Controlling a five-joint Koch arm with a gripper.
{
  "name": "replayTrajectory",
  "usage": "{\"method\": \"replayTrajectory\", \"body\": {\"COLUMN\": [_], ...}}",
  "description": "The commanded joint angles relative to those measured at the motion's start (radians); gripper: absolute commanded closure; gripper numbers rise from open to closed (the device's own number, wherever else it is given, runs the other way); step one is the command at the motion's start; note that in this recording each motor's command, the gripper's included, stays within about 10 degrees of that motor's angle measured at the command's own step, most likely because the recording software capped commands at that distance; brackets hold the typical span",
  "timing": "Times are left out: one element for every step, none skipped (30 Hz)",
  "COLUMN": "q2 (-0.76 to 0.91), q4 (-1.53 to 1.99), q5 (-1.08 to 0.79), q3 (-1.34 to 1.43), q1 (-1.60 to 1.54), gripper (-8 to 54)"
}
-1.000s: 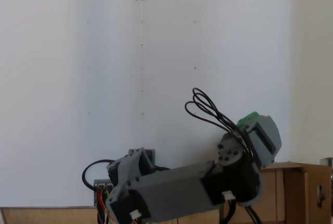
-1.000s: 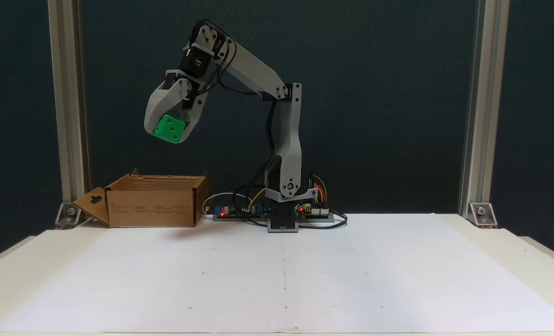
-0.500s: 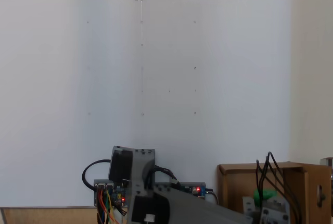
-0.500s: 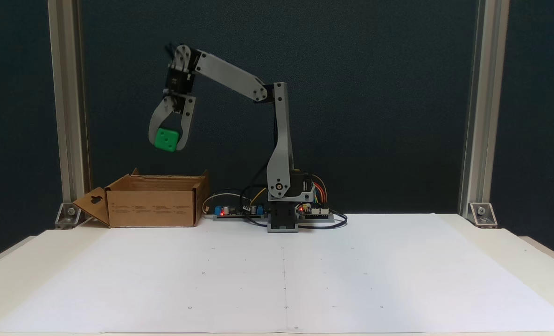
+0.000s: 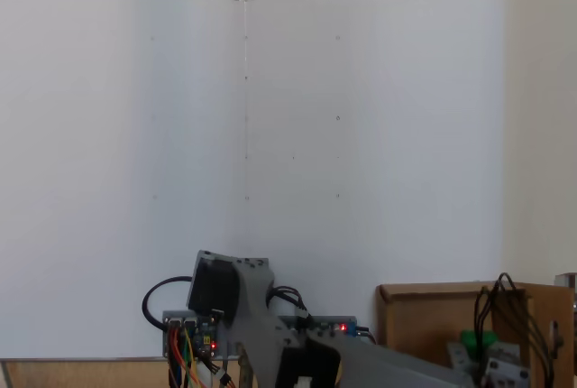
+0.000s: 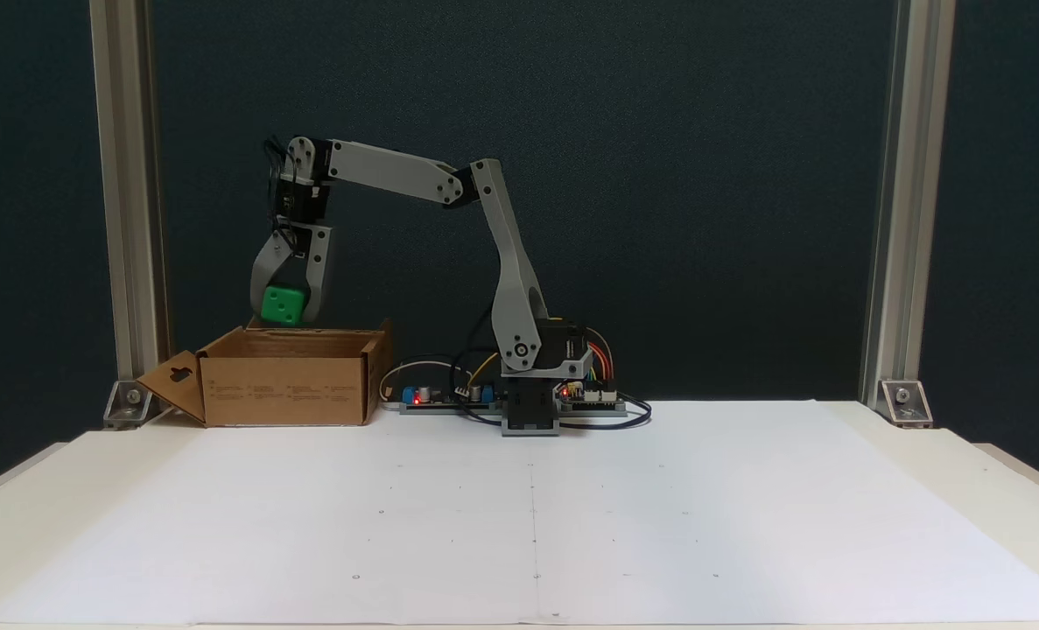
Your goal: Grasp a green dice and put it in the bin.
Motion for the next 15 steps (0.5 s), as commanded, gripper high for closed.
{"method": "replayTrajectory", "body": {"q2": [0.011,0.011,0.011,0.011,0.011,0.012,0.011,0.012,0.012,0.012,0.012,0.012,0.012,0.012,0.012], "q4": [-0.021,-0.017,-0.009,0.003,0.020,0.037,0.052,0.066,0.075,0.081,0.097,0.121,0.147,0.160,0.164], "q5": [-0.064,-0.064,-0.064,-0.064,-0.064,-0.064,-0.064,-0.064,-0.064,-0.064,-0.064,-0.064,-0.064,-0.064,-0.064], "q3": [-0.052,-0.052,-0.052,-0.052,-0.052,-0.052,-0.052,-0.052,-0.052,-0.052,-0.052,-0.052,-0.052,-0.052,-0.052], "q1": [-0.009,-0.009,-0.011,-0.014,-0.021,-0.028,-0.032,-0.034,-0.037,-0.037,-0.037,-0.038,-0.038,-0.037,-0.037], "gripper": [33.6,33.6,33.6,33.6,33.6,33.6,33.6,33.6,33.6,33.6,33.6,32.1,29.0,28.0,28.0]}}
